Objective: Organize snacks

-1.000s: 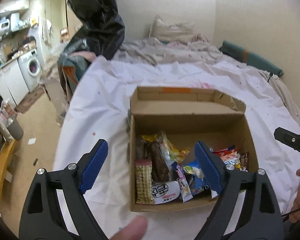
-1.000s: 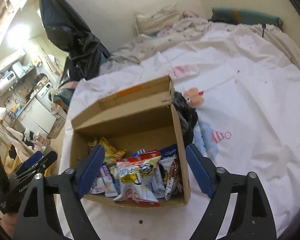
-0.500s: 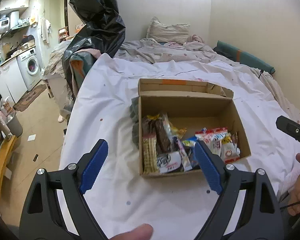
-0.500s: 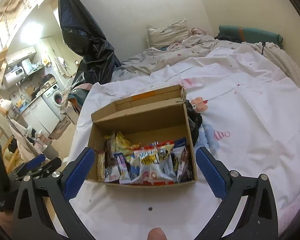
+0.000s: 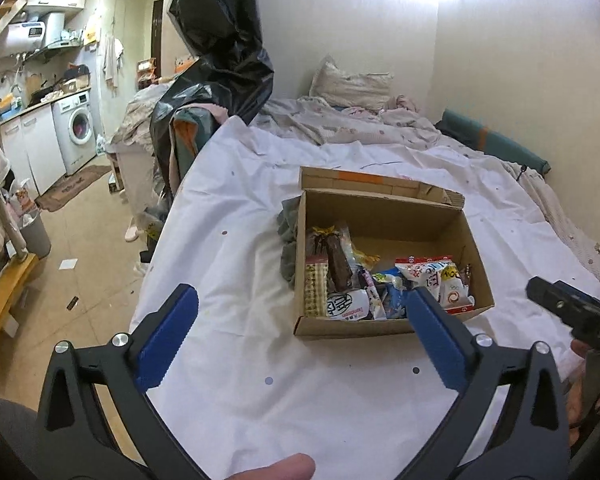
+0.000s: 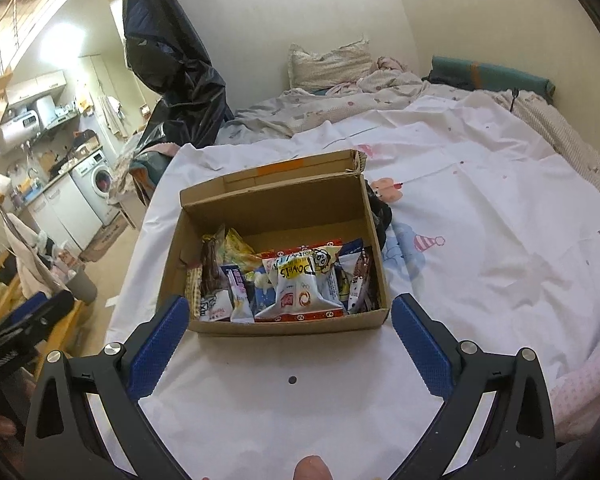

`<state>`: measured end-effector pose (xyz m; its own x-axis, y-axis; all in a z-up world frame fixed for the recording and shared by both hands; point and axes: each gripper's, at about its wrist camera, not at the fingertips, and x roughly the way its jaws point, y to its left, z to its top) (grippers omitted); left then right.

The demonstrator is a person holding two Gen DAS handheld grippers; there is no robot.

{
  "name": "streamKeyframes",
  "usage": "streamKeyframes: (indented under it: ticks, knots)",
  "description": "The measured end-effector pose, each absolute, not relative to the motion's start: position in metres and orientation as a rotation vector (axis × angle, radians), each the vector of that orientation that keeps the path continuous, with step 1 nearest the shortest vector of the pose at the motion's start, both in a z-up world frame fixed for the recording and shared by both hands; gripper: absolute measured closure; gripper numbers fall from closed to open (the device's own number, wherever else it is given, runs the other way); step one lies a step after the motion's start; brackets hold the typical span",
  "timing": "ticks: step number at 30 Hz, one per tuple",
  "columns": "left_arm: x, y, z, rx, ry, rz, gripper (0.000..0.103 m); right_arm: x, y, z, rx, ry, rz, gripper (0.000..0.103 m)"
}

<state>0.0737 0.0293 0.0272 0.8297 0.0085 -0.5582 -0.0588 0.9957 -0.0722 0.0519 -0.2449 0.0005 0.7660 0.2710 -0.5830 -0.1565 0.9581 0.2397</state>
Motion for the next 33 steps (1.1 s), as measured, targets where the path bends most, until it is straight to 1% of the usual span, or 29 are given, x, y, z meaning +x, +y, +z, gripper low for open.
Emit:
streamKeyframes:
  ticks: [4,11,22,33]
  knots:
    - [0.074,0.026,0.027,-0.062,0.579,0.057,0.000,0.052,-0.235,0.000,0.141,0.626,0.225,0.000]
    - [0.085,0.029,0.018,-0.081,0.641,0.062,0.000,0.057,-0.227,-0.008,0.119,0.646,0.218,0.000]
    - [0.091,0.022,0.012,-0.070,0.672,0.047,0.000,0.057,-0.213,-0.011,0.054,0.644,0.226,0.000]
    - [0.091,0.019,0.011,-0.066,0.676,0.041,0.000,0.058,-0.214,-0.010,0.066,0.646,0.219,0.000]
